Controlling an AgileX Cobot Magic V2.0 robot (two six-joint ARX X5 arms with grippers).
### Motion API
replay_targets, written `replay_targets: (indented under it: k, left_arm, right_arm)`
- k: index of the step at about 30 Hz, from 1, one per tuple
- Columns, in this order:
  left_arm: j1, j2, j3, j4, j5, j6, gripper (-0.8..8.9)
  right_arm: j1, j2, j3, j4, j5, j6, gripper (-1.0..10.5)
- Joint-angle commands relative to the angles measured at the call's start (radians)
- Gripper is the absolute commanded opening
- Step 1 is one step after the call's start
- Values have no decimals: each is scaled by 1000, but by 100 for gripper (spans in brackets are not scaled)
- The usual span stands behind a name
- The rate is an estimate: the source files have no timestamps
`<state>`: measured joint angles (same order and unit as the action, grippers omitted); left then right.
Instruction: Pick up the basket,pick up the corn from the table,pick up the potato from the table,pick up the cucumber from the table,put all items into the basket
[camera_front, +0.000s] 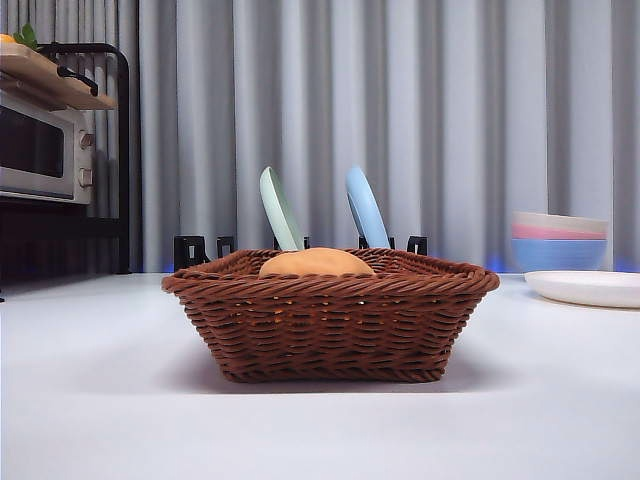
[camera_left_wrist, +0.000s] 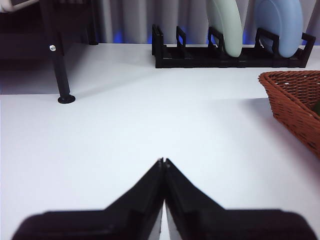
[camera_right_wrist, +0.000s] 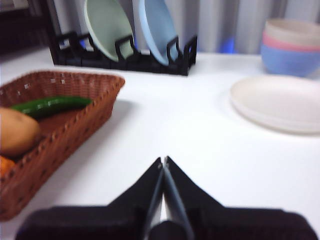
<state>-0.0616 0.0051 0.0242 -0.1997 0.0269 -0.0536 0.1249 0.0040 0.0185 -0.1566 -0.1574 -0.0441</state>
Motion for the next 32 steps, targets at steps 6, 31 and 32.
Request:
replay_targets:
  k: [6,31,32]
  left_arm:
    - [3,-2,-12,-4,0,-6,-3]
    - [3,-2,-12,-4,0,-6,-3]
    - [3,-2,-12,-4,1,-6,-3]
  right_arm:
    - [0,-3,-13,-15,0,50,2]
    - [0,-3,-12,-13,8,106,2]
    - [0,-3,-12,-13,7,106,2]
